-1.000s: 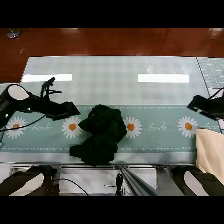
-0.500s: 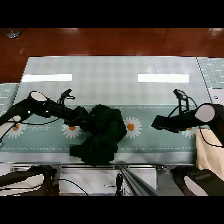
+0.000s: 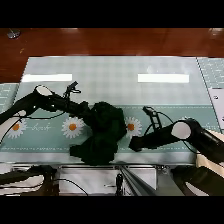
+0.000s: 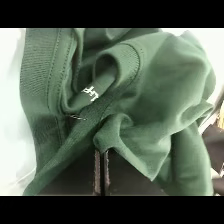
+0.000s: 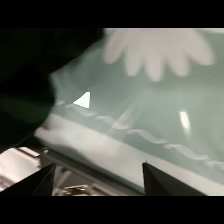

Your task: Fold the shirts.

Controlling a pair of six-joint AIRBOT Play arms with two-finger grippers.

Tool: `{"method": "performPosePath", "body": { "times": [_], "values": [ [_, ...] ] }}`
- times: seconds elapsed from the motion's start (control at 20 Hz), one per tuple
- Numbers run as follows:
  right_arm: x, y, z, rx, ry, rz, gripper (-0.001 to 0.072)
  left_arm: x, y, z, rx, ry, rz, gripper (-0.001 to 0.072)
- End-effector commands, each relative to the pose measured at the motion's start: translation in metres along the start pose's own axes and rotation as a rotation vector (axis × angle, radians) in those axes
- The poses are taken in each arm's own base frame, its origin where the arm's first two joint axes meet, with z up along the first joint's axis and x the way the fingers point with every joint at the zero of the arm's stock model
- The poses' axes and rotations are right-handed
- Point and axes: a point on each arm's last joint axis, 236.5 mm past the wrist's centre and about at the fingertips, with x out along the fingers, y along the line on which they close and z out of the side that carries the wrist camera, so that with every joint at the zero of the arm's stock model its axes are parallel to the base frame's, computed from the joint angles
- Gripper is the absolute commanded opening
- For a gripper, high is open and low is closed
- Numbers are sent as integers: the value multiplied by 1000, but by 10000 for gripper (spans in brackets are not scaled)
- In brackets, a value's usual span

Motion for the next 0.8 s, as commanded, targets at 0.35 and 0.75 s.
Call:
{"method": "performPosePath", "body": {
  "times": [0.35,0.75],
  "values": [
    [56,57,11,-31,49,220,624,-2,-5,6,16,-10,-3,28],
    [80,74,44,-48,52,245,623,-2,-5,6,16,-10,-3,28]
  ]
}}
